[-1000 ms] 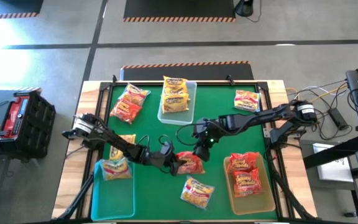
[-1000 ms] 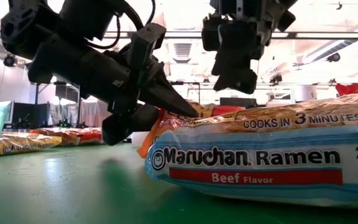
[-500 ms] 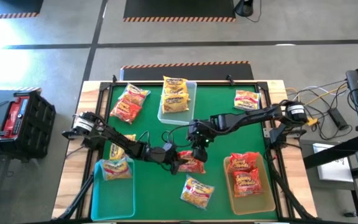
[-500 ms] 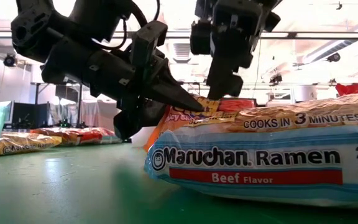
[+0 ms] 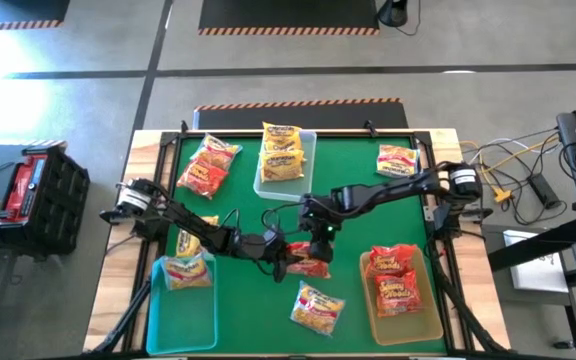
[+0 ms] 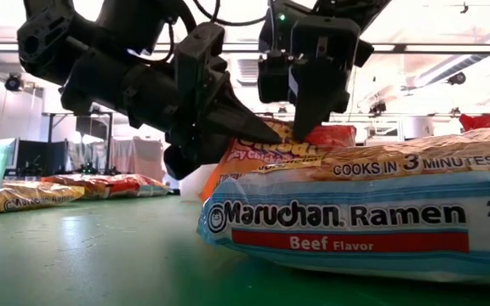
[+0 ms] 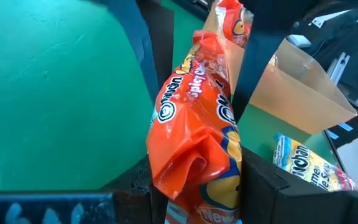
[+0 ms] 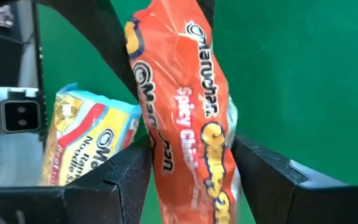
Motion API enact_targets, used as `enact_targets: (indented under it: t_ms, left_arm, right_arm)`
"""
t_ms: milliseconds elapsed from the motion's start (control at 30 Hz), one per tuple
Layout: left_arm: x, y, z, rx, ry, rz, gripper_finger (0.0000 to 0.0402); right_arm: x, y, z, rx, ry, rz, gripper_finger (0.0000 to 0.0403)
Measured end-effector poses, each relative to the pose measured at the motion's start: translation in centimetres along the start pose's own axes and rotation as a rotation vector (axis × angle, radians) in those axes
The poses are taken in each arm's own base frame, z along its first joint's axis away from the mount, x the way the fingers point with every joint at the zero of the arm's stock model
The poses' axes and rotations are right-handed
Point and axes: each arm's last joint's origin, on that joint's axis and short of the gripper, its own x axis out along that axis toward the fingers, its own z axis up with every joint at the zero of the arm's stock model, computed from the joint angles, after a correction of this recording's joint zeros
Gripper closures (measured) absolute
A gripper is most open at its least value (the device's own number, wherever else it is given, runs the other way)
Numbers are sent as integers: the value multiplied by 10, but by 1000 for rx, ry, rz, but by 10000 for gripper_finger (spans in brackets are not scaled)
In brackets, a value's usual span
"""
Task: Sort Maruchan noodles
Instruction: Put the bottom orange noodle pack into the orange bin
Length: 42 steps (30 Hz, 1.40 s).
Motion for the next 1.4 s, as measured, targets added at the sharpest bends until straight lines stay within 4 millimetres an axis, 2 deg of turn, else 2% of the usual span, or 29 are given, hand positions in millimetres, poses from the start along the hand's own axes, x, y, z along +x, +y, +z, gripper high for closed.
enact_targets:
  t_ms: [267,467,1067,1400]
  left_arm:
    - [0,0,3,15,-23,-11,276]
    - [1,1,4,17,-29,-8,276]
    - [1,3,5,-63,-17,-11,275]
    - [3,9,9,-160,26,-46,233]
  right_arm:
    - [3,-2,-1,19,7,30,196]
    - [4,-2,-1,13,5,34,225]
    - [4,-1,-1,-7,7,37,272]
    - [-10,-26,1,23,15,14,273]
